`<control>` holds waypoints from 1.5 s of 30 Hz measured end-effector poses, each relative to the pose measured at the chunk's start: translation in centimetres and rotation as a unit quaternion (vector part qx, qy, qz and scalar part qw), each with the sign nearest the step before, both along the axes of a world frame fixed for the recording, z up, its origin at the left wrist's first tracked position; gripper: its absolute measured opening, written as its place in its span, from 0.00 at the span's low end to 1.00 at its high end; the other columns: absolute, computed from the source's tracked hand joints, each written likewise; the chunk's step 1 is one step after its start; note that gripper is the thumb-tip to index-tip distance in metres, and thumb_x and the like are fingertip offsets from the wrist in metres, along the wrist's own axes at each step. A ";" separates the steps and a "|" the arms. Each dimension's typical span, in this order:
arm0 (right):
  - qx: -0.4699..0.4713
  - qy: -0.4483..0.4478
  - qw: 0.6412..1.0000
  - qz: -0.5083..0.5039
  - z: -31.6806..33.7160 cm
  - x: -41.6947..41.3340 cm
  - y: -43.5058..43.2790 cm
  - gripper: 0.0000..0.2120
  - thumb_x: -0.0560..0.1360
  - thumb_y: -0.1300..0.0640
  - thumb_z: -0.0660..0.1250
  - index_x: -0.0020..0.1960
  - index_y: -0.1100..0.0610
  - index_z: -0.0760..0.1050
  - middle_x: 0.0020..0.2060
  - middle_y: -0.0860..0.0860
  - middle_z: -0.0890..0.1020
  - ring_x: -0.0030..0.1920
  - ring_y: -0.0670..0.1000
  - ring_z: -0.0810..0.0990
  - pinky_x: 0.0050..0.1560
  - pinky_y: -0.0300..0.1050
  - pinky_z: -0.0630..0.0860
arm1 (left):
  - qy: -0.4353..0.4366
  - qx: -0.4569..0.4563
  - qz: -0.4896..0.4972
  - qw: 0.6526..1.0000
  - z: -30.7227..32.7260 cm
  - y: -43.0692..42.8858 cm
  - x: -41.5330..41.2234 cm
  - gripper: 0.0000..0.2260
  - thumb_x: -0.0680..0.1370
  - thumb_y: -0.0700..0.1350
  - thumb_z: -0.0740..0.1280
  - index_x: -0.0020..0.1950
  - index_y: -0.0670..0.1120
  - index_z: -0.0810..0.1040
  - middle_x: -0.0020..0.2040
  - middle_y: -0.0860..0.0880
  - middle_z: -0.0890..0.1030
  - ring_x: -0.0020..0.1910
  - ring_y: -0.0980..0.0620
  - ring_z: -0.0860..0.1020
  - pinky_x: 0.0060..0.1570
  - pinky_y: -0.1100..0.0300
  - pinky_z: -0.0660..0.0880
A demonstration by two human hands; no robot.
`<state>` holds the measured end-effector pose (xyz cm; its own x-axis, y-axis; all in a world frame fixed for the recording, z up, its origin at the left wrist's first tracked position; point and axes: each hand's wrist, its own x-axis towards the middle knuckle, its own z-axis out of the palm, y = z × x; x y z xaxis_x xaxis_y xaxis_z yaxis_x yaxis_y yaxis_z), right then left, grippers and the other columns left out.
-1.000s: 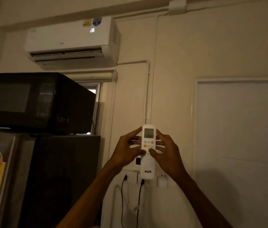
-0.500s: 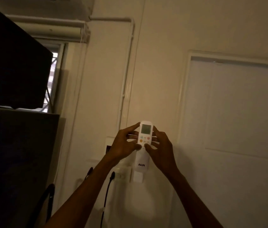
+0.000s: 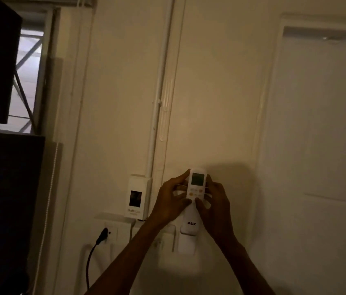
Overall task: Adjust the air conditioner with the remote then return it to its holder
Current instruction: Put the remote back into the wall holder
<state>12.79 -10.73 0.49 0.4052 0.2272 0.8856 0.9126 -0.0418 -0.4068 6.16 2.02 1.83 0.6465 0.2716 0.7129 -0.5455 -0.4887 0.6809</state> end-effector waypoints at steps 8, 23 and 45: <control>0.009 0.009 1.000 -0.022 -2.0 1.6 1.0 0.26 0.74 0.59 0.66 0.70 0.57 0.63 0.60 0.54 0.72 0.57 0.47 0.74 0.56 0.35 0.75 | -0.035 0.009 0.012 0.999 -2.3 0.8 2.5 0.36 0.67 0.28 0.72 0.71 0.49 0.67 0.56 0.46 0.77 0.53 0.56 0.78 0.51 0.68 0.78; -0.016 0.034 0.999 -0.038 -6.0 1.4 1.7 0.26 0.74 0.57 0.65 0.70 0.56 0.62 0.61 0.48 0.68 0.59 0.43 0.71 0.58 0.28 0.70 | -0.021 -0.031 0.012 0.999 -6.7 0.8 2.6 0.33 0.70 0.27 0.68 0.70 0.49 0.67 0.58 0.50 0.77 0.56 0.56 0.77 0.56 0.62 0.77; -0.011 0.190 0.981 0.024 -5.8 0.3 0.2 0.22 0.72 0.68 0.66 0.64 0.57 0.70 0.54 0.53 0.77 0.54 0.49 0.77 0.44 0.22 0.72 | 0.029 -0.043 0.006 0.999 -7.7 0.5 1.4 0.35 0.68 0.26 0.70 0.70 0.49 0.67 0.56 0.47 0.79 0.52 0.53 0.79 0.49 0.59 0.81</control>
